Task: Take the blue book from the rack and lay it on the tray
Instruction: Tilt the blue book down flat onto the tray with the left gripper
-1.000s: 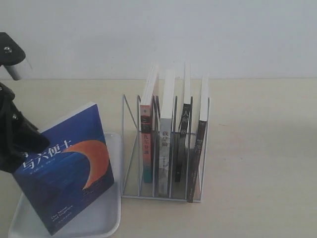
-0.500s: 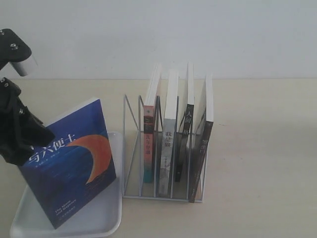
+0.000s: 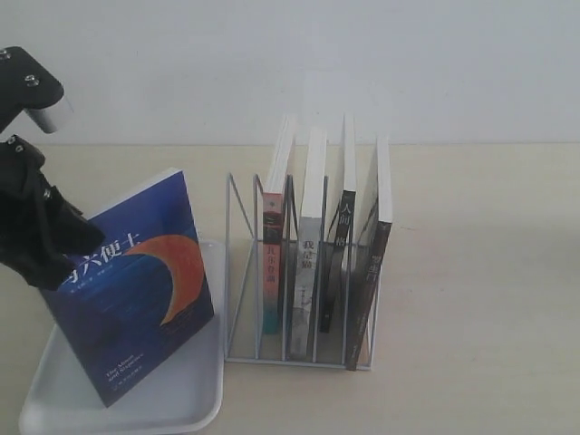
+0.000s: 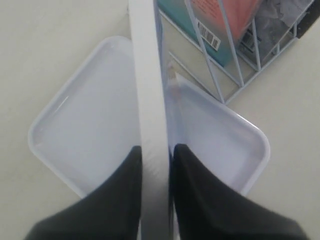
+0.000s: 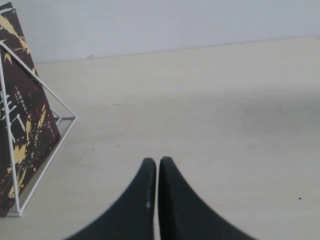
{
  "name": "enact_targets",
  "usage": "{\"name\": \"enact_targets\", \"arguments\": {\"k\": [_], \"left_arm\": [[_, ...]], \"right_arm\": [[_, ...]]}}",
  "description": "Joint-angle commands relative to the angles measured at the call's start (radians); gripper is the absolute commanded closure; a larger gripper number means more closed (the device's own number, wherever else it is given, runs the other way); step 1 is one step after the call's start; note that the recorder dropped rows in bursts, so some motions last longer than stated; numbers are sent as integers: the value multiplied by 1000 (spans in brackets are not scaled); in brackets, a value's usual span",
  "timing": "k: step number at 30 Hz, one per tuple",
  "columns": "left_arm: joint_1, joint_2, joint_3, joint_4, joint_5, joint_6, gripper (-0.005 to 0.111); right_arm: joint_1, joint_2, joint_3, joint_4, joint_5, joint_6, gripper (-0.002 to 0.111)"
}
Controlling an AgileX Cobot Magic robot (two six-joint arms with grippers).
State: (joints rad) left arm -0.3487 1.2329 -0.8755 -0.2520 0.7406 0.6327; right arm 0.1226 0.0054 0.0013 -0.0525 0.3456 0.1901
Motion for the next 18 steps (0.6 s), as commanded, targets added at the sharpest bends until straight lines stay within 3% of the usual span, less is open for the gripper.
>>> {"name": "enact_targets", "arguments": {"k": [1, 4, 6, 18], "left_arm": [[1, 20, 14, 25, -10, 0, 70], [1, 20, 14, 25, -15, 0, 55], [1, 20, 14, 28, -19, 4, 52], [1, 20, 14, 27, -169, 28, 49]], "right_arm": [[-1, -5, -1, -5, -12, -6, 107], [-1, -5, -1, -5, -12, -6, 107], [-1, -5, -1, -5, -12, -6, 107], [-1, -5, -1, -5, -12, -6, 107]]}}
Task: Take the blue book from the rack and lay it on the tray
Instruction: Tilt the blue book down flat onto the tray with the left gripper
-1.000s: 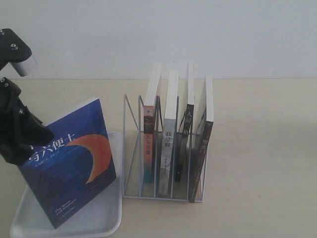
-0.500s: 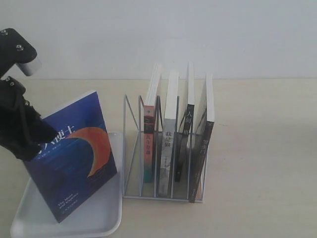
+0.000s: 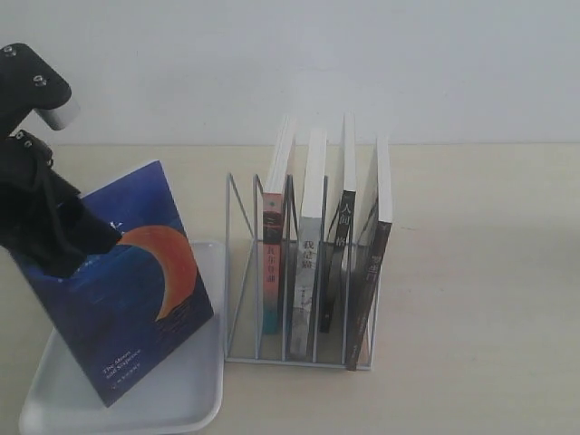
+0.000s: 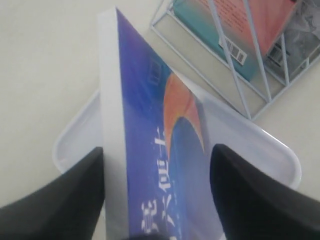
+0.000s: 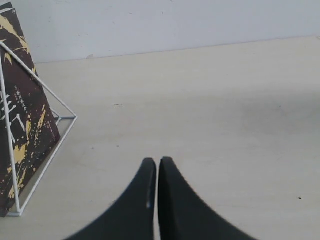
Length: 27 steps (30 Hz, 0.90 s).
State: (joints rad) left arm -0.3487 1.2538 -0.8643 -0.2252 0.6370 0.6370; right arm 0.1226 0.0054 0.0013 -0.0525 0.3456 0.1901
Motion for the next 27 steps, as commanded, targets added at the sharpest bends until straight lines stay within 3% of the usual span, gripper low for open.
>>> {"name": "enact_targets", "arguments": {"k": [1, 21, 23, 27], "left_arm": [[1, -1, 3, 0, -75, 32, 49], [1, -1, 3, -45, -105, 34, 50], [1, -3, 3, -36, -55, 37, 59], [1, -3, 3, 45, 2, 13, 95]], "right_arm": [[-1, -5, -1, -5, -12, -6, 107], [-1, -5, -1, -5, -12, -6, 107], [-1, -5, -1, -5, -12, -6, 107], [-1, -5, -1, -5, -12, -6, 107]]}}
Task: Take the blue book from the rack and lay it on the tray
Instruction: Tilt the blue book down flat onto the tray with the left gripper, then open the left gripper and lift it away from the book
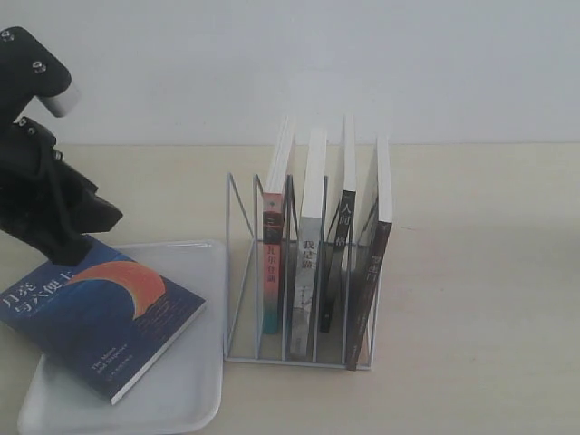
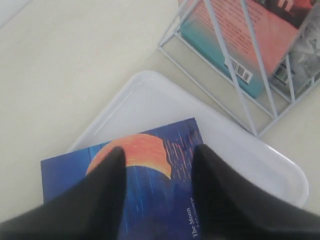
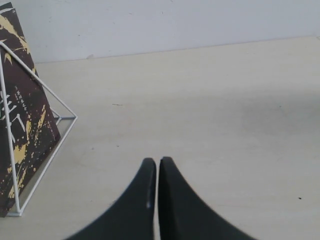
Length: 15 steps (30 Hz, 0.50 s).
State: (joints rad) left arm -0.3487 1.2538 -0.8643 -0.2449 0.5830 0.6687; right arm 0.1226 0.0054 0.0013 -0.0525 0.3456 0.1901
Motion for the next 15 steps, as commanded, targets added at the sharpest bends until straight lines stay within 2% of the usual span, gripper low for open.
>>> {"name": "enact_targets", "arguments": {"k": [1, 11, 15], "left_arm": [[1, -3, 3, 80, 69, -49, 103], [1, -121, 3, 123, 12, -489, 102], [1, -158, 3, 123, 10, -542, 102]], "right_arm": [[-1, -5, -1, -5, -12, -6, 107], [-1, -5, -1, -5, -12, -6, 107], [-1, -5, -1, -5, -12, -6, 107]]}}
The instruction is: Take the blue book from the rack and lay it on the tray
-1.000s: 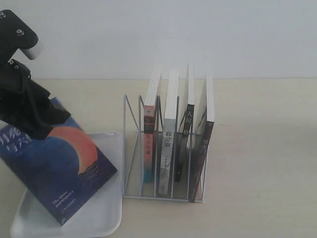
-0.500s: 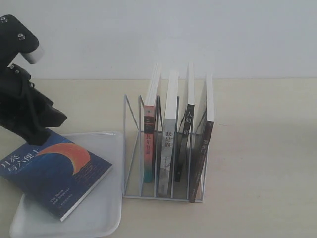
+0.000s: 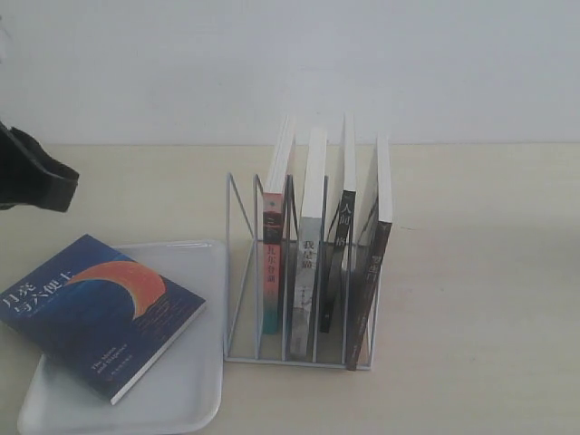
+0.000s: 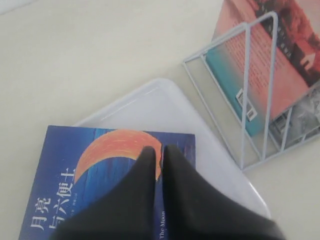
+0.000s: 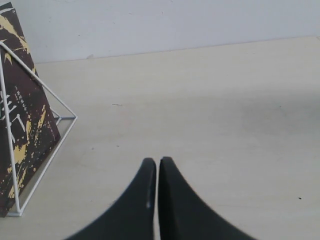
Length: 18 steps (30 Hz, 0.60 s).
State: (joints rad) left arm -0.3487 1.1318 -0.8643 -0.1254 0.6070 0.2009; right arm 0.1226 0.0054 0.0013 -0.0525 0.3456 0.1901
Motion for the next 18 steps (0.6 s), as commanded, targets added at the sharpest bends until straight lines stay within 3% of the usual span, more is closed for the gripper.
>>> {"name": "enact_targets", "arguments": {"k": [1, 18], "left_arm": [[1, -41, 3, 3, -14, -75, 102], [1, -46, 3, 3, -16, -75, 102]], "right_arm": [[-1, -5, -1, -5, -12, -6, 107], [-1, -5, -1, -5, -12, -6, 107]]}}
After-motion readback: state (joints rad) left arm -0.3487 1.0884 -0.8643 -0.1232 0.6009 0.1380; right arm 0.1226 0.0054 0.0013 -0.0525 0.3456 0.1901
